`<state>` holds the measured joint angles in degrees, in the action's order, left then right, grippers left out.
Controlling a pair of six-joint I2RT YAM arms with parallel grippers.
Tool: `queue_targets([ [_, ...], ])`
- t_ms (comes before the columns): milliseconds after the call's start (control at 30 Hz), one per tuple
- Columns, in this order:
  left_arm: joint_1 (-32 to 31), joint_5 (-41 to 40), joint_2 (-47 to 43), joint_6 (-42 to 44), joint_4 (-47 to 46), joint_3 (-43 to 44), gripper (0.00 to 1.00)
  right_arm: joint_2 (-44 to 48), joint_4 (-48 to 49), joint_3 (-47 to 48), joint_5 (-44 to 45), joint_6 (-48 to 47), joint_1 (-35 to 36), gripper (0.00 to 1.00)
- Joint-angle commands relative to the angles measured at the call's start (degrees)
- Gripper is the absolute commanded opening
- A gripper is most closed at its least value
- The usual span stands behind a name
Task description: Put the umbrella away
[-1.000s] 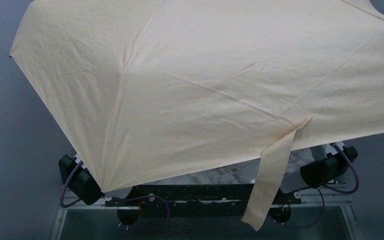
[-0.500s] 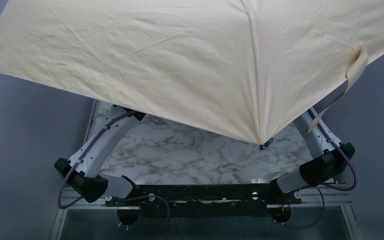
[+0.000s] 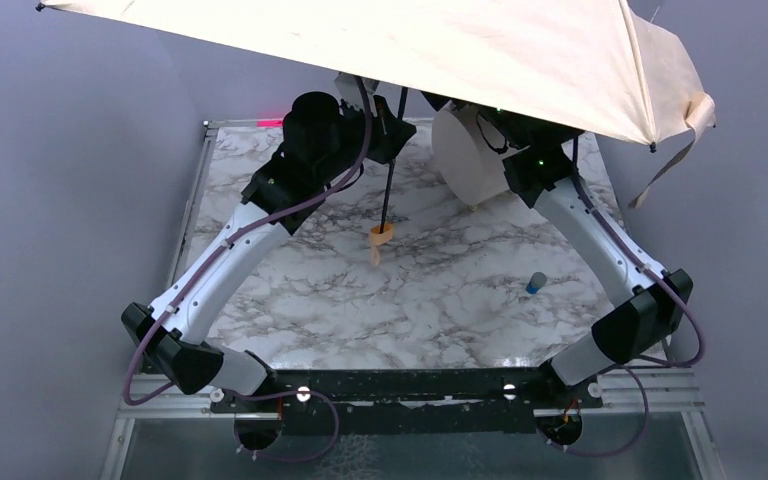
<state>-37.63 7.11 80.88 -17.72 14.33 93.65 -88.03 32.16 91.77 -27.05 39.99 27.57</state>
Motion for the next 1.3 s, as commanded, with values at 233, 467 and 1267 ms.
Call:
queue_targets([
  [233,-0.4,-0.7,-1.6,0.9,-3.7,2.2,0.0,-3.6,7.0,1.9,13.0,6.7,1.0,0.78],
  [467,-0.5,-0.9,-1.7,1.2,-3.6,2.1,0.0,-6.2,0.0,8.3,17.6,8.9,1.0,0.74],
  [1267,-1.0,-2.0,-0.4,3.1,-2.2,2.7,0.0,-12.5,-8.6,20.8,22.3,7.8,1.0,0.68],
])
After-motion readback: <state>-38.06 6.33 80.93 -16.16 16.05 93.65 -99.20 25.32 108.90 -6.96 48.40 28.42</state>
